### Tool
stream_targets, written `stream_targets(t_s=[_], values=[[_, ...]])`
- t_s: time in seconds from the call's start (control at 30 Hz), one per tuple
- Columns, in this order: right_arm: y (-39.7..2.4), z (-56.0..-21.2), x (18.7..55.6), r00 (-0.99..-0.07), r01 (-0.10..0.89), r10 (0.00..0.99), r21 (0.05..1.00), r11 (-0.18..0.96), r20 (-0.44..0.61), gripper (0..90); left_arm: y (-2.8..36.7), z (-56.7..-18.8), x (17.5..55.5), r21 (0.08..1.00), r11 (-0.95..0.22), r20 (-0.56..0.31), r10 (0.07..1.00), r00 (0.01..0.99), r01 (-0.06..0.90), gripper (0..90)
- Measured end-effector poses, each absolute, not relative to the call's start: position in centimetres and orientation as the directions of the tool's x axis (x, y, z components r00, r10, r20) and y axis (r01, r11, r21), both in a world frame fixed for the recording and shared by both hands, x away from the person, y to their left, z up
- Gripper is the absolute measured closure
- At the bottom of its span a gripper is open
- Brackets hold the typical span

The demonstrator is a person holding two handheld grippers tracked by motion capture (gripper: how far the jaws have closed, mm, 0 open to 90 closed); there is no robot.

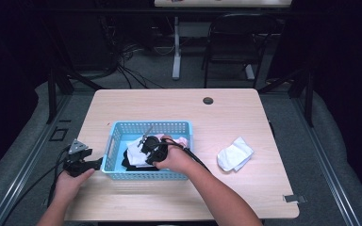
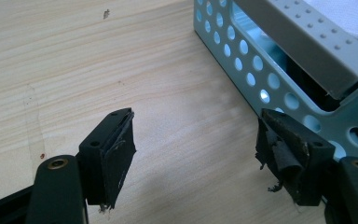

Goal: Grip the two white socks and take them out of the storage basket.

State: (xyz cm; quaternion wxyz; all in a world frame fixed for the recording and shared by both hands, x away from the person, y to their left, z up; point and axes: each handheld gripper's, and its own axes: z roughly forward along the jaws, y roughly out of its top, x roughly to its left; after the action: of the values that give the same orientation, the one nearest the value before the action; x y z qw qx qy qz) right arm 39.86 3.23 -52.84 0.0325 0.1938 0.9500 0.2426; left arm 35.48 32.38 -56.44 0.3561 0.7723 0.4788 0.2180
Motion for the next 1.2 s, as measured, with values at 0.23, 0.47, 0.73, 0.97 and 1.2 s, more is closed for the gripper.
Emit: stream_targets(t_s=[0.23,0.47,0.73,0.97,1.2], values=[[2.9,-52.4,39.8,-0.919,0.365,0.389,0.492,0.790,0.057,87.5,32.4,-56.5,35.5,0.758,-0.289,-0.004,0.895,0.447,0.585,27.8],[1.8,-50.2,39.2,-0.911,0.367,0.406,0.593,0.717,0.073,87.4,32.4,-56.4,35.5,0.758,-0.288,-0.003,0.895,0.445,0.585,27.8],[1.0,-46.7,38.5,-0.913,0.336,0.404,0.678,0.653,0.064,87.6,32.4,-56.5,35.5,0.757,-0.290,-0.002,0.895,0.446,0.586,27.8],[-0.5,-43.3,38.3,-0.903,0.319,0.427,0.743,0.588,0.049,87.8,32.3,-56.5,35.5,0.757,-0.289,-0.001,0.896,0.444,0.586,27.8],[-1.2,-41.9,38.2,-0.895,0.319,0.444,0.766,0.558,0.050,88.0,32.3,-56.5,35.5,0.755,-0.290,0.000,0.896,0.443,0.587,27.9]])
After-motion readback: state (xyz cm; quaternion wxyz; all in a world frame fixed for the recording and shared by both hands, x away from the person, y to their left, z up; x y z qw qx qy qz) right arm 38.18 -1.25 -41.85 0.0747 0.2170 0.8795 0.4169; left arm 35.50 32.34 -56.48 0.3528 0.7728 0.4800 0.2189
